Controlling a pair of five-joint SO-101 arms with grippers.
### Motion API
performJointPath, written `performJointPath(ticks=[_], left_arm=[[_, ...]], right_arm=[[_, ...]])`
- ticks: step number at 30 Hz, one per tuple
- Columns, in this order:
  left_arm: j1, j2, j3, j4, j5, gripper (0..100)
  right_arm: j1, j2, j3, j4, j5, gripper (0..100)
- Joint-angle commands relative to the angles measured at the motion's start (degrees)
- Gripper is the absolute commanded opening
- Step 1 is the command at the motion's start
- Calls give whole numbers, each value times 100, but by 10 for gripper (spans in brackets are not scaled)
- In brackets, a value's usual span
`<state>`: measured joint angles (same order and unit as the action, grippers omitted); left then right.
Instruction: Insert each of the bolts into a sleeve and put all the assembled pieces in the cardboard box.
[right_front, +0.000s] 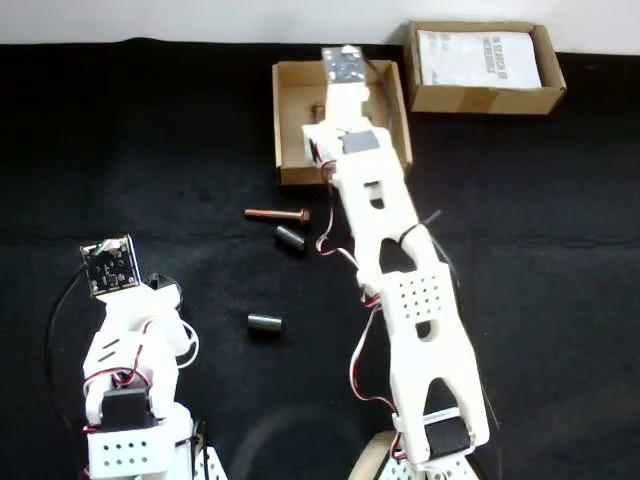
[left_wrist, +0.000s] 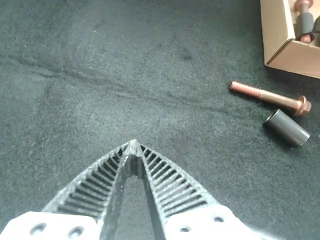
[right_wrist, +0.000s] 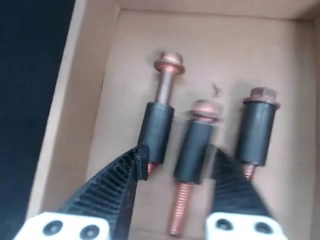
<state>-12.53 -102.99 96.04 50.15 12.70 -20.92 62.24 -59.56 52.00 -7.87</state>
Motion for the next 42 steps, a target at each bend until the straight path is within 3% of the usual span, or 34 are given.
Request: performJointPath(ticks=[1, 5, 11, 13, 17, 22, 30, 35, 42], left_arm=[[-57, -48, 110, -9, 9, 9], [-57, -40, 110, -9, 0, 9], [-57, -40, 110, -9, 0, 9], [-57, -40, 110, 0, -9, 9], [-57, -40, 110, 0, -9, 9], [-57, -40, 110, 0, -9, 9], [-66, -40, 110, 0, -9, 9], [-66, -40, 110, 0, -9, 9], [-66, -40, 110, 0, -9, 9]], right_arm=[[-22, -75, -734, 391, 35, 317], [-22, -84, -1877, 1323, 26, 318], [-462, -92, -4224, 4075, -308, 317], [-681, -286, -4259, 4892, -396, 317], [-699, -866, -3846, 4919, -800, 317], [-884, -1763, -2589, 4927, -826, 317], [-1367, -4066, 1262, 4901, -791, 317], [-1297, -4523, 2897, 4892, -730, 317], [-1200, -4101, 3855, 4875, 598, 317]])
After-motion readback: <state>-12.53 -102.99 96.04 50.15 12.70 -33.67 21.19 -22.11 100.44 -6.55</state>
